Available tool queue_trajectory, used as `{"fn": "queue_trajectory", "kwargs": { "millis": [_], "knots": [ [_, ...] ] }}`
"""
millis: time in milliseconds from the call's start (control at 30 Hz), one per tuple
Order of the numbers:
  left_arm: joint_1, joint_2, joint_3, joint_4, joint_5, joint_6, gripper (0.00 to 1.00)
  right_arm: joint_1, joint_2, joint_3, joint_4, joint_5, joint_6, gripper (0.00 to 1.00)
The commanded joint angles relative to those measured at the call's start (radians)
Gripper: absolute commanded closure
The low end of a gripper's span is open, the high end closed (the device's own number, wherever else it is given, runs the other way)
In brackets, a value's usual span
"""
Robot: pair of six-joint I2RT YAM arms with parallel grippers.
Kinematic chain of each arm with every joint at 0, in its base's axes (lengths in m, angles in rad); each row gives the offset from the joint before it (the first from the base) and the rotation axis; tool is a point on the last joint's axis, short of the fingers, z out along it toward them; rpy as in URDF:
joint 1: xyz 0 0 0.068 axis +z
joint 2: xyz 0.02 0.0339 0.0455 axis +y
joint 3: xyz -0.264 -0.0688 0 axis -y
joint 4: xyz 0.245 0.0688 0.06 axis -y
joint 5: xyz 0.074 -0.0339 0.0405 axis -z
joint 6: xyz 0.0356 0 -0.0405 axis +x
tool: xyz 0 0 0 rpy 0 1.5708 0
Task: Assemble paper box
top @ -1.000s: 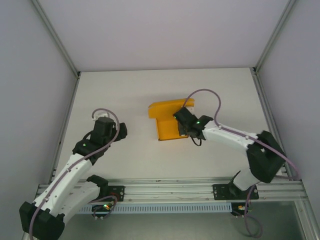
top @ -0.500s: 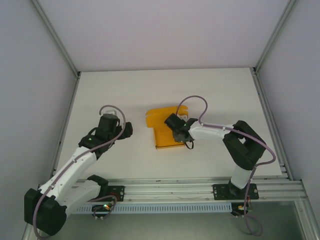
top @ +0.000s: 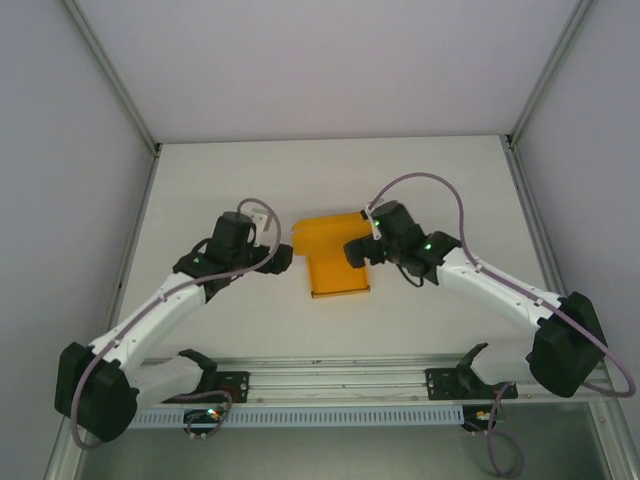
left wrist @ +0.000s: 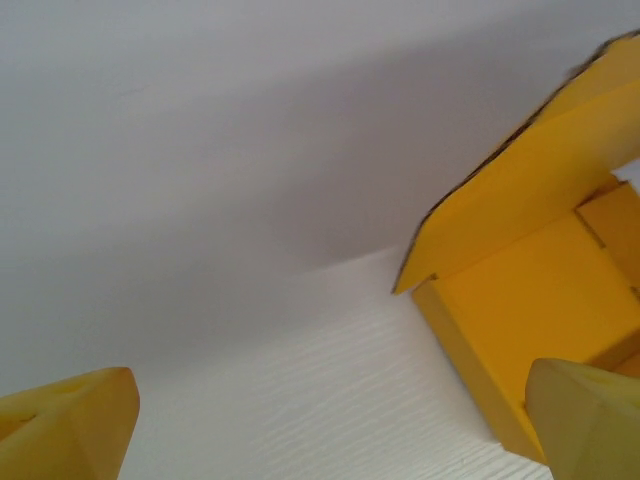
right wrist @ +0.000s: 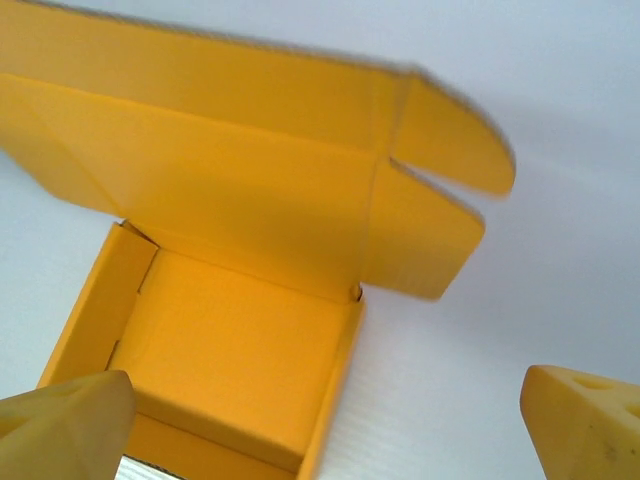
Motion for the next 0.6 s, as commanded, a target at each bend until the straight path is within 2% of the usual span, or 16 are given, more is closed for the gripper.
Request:
{"fn": "queue_trajectory", "kwargs": {
  "millis": [0, 33, 100, 200, 333, 433, 500, 567],
  "knots": [
    [0.000, 0.078, 0.086, 0.004, 0.149, 0.160, 0.00, -0.086, 0.020, 0.083, -0.027, -0.238, -0.351, 0.03],
    [0.000, 0.109, 0.110, -0.007, 0.171, 0.184, 0.00, -0.120, 0.048, 0.123, -0.065, -0.313, -0.420, 0.09],
    [0.004, 0.170, 0.159, -0.023, 0.188, 0.222, 0.00, -0.152, 0.117, 0.191, -0.128, -0.382, -0.533, 0.10],
    [0.012, 0.243, 0.226, -0.058, 0.236, 0.290, 0.07, -0.158, 0.224, 0.289, -0.233, -0.372, -0.668, 0.09],
    [0.014, 0.302, 0.281, -0.098, 0.273, 0.386, 0.11, -0.162, 0.335, 0.400, -0.315, -0.350, -0.746, 0.08],
    [0.020, 0.345, 0.328, -0.132, 0.269, 0.421, 0.22, -0.165, 0.410, 0.480, -0.365, -0.333, -0.728, 0.15],
    [0.028, 0.380, 0.358, -0.158, 0.275, 0.446, 0.33, -0.167, 0.446, 0.513, -0.397, -0.325, -0.726, 0.21],
    [0.027, 0.421, 0.394, -0.210, 0.284, 0.484, 0.42, -0.169, 0.465, 0.526, -0.411, -0.296, -0.716, 0.22]
  ]
}}
